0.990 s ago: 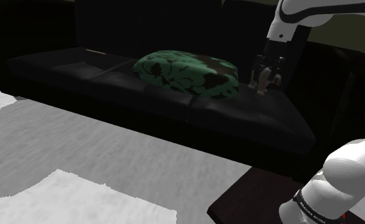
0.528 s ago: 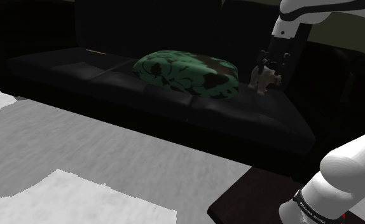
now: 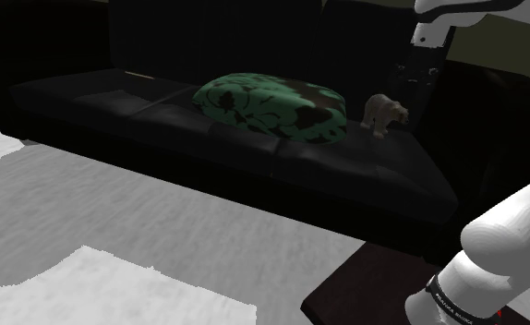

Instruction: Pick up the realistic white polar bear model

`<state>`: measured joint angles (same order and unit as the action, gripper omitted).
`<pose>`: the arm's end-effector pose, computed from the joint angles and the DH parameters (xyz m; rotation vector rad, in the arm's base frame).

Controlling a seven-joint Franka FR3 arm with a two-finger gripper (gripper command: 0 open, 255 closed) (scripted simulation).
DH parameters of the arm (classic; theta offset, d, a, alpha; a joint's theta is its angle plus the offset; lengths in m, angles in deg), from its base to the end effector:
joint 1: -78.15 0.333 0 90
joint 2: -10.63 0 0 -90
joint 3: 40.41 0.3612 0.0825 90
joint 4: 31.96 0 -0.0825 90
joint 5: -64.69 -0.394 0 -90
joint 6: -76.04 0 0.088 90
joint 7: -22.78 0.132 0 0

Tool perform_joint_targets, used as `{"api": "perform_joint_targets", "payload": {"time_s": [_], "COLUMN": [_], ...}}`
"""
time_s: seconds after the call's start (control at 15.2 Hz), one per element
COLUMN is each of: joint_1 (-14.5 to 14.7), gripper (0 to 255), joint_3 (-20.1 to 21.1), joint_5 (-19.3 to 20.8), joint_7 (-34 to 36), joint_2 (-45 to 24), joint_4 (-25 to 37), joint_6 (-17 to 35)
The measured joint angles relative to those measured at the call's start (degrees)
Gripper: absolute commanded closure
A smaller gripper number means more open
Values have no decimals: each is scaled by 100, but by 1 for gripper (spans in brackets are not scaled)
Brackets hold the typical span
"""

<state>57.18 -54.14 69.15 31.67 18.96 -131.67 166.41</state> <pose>0.4099 -0.3076 0.6396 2.8842 -1.1464 -0.0478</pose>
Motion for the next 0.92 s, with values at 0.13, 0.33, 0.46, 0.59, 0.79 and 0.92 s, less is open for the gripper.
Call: {"api": "perform_joint_targets", "payload": {"time_s": [0.13, 0.33, 0.46, 0.59, 0.79, 0.92], "joint_1": [-29, -39, -38, -40, -43, -42], "gripper": [0, 0, 0, 255, 255, 255], "joint_3": [-30, -38, -35, -36, -40, -39], "joint_5": [7, 19, 25, 30, 32, 32], "joint_7": [36, 64, 84, 89, 88, 90], "joint_2": [-30, 3, 25, 40, 48, 52], "joint_4": [-62, -316, -487, -583, -589, -592], "joint_6": [98, 319, 469, 551, 560, 565]}}
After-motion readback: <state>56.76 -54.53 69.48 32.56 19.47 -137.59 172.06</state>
